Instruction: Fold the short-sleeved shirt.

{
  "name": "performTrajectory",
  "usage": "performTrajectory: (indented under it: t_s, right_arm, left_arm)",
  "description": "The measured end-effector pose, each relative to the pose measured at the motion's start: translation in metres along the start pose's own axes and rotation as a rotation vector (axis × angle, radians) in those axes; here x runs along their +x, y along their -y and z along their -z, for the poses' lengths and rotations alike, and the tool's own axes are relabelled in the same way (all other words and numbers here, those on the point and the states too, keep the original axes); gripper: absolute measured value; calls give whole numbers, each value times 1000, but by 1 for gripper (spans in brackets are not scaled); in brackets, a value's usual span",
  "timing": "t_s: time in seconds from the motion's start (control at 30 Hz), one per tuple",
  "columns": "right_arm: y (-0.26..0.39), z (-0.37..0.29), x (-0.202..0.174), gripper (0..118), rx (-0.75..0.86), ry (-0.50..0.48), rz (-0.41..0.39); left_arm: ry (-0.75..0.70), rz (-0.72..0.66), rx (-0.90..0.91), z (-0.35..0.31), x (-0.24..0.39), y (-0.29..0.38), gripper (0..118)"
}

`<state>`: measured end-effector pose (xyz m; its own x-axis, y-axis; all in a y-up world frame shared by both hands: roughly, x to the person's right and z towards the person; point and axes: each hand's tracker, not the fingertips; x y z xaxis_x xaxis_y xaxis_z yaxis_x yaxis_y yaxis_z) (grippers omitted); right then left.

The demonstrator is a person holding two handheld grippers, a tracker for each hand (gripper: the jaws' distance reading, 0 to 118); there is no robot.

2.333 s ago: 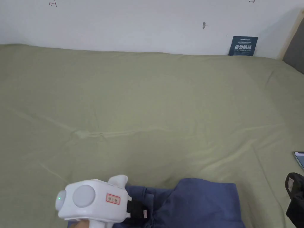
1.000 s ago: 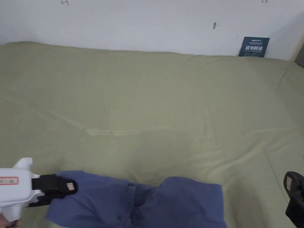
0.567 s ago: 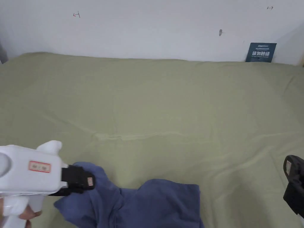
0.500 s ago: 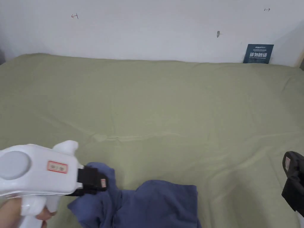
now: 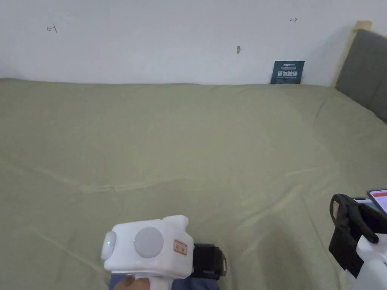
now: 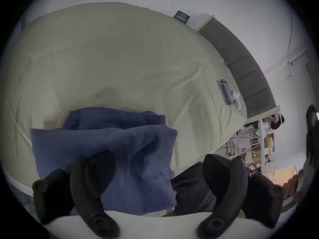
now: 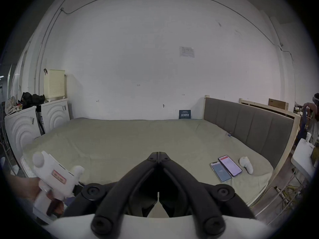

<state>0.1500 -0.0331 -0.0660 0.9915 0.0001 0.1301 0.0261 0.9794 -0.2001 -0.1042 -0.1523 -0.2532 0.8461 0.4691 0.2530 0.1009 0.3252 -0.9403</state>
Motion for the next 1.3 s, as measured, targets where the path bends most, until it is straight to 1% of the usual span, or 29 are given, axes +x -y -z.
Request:
performTrajectory:
  t_s: [0.03,0.07,0.1,0.13,0.17,0.27,0.37,0.47,0.5,0.53,0.57,0.6,0.63,0.67,0.73,0.77,0.83,0.9,0.97,1.0,1.07,1.13,1.23,1.27,1.3]
  right_arm:
    - [1,0,2,0,-2,5,0]
    - [2,2,4,0,-7,11,4]
    - [3,3,6,0,-12,13,16]
    - [4,4,7,0,-16,12,35]
    - [6,6,8,0,-23,9,59]
    - [10,10,7,0,-39,1,83]
    - [14,13,4,0,-64,-13,93]
    - [19,14,-1,0,-87,-23,91]
    - [21,14,-3,0,-97,-26,83]
    - [23,14,-4,0,-105,-26,80]
    - [26,14,-4,0,-120,-31,80]
    - [29,14,-4,0,-139,-40,80]
    - [33,15,-6,0,-159,-46,82]
    - [37,17,-7,0,-181,-59,85]
    - [45,22,-13,0,-234,-103,94]
    - [50,27,-17,0,-271,-146,121]
    - [60,41,-28,0,-365,-295,190]
    - [73,58,-44,0,-460,-453,253]
    - [91,81,-61,0,-570,-615,335]
    - [101,94,-69,0,-621,-663,375]
    - [118,116,-81,0,-678,-725,424]
    - [136,142,-87,0,-748,-782,498]
    - [165,177,-79,0,-816,-776,597]
    - [176,190,-72,0,-848,-773,634]
    - [188,204,-63,0,-890,-790,678]
  left_arm:
    - [47,-16,18,-10,-6,0,100]
    - [83,-33,51,-24,-13,1,83]
    - [117,-30,83,-42,-18,2,57]
    - [125,-21,110,-52,-25,4,14]
    - [121,-20,135,-61,-33,6,5]
    - [120,-25,130,-66,-50,13,5]
    - [251,-84,29,-40,-61,22,5]
    - [385,-134,-42,6,-69,33,5]
    - [385,-143,-75,23,-69,36,5]
    - [354,-141,-81,35,-70,41,5]
    - [281,-135,-84,47,-73,45,5]
    - [248,-120,-95,54,-75,47,5]
    - [293,-133,-82,53,-78,48,4]
    - [336,-177,-70,46,-78,46,4]
    - [338,-147,-54,24,-74,42,5]
    - [335,-101,-18,6,-76,39,5]
    - [300,-63,21,-22,-82,37,5]
    - [285,-57,65,-50,-97,38,5]
    - [224,-64,90,-73,-115,39,5]
    - [191,-67,105,-81,-123,40,5]
    - [137,-67,119,-93,-142,39,5]
    - [122,-105,122,-98,-160,38,5]
    - [113,-145,120,-97,-182,34,5]
    - [107,-148,115,-95,-188,33,5]
    - [108,-150,112,-91,-194,31,5]
